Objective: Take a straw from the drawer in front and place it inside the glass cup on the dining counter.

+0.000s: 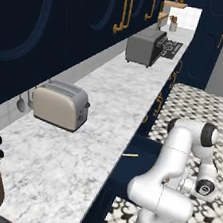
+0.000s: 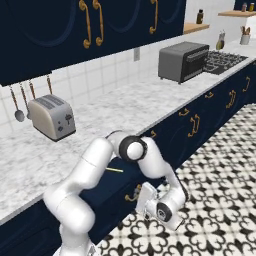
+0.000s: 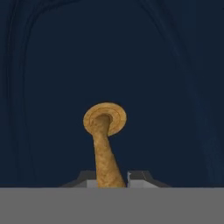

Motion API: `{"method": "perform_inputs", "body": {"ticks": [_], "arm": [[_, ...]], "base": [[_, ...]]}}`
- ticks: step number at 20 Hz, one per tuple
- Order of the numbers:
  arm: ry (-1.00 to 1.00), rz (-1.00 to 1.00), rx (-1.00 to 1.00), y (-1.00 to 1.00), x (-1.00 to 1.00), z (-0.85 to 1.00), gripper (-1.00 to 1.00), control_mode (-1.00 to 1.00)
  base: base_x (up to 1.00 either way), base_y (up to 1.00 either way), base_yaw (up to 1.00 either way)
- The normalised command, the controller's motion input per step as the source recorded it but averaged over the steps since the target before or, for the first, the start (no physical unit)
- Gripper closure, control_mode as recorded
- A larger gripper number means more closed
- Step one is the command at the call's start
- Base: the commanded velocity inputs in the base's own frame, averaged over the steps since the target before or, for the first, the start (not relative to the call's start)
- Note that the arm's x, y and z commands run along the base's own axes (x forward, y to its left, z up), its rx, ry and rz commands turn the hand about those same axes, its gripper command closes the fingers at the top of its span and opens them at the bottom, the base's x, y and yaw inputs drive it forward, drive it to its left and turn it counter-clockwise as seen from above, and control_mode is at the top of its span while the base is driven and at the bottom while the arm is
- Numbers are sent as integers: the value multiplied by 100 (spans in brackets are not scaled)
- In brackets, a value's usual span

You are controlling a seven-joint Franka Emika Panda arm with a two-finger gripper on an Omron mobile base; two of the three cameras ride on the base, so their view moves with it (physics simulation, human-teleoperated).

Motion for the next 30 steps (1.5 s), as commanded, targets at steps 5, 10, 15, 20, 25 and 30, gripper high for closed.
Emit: {"method": "perform_inputs", "body": {"ticks": [5,10,15,20,25,30], "arm": [[16,-4,7,-95,-30,0,-100,-100],[19,-10,-14,-34,-41,24,-100,-100],[12,-3,-34,4,-20,92,-100,-100],[10,0,-43,31,0,100,-100,-100],[12,0,-40,34,2,100,-100,-100],[28,9,-27,70,46,56,-100,-100]], "base": [[0,0,0],[0,0,0],[0,0,0],[0,0,0],[0,0,0],[0,0,0]]}}
